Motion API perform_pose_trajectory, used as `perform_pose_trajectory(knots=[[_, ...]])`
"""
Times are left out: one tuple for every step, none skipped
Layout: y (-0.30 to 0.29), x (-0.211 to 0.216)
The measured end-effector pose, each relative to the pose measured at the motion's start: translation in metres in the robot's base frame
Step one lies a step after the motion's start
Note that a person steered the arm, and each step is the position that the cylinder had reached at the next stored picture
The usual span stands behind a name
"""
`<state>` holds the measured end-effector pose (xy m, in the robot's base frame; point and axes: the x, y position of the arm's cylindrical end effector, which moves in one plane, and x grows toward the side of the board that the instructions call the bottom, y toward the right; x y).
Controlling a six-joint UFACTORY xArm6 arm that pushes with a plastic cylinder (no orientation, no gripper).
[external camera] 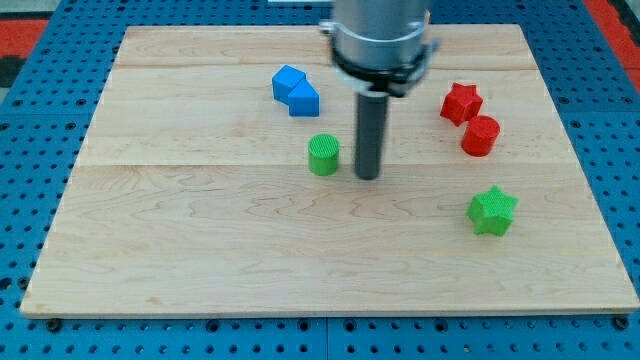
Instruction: Push the green star into the green circle
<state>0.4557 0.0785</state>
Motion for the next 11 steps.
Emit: perform_pose_trajectory(knots=[[0.09, -0.022], [0.121, 0.018], [0.162, 0.041], [0.154, 0.088], [0.07, 0.088], [0.02, 0.087], [0.086, 0.084], [0.064, 0.033], [-0.006, 0.03], [-0.025, -0.001], [0.072, -0.002]])
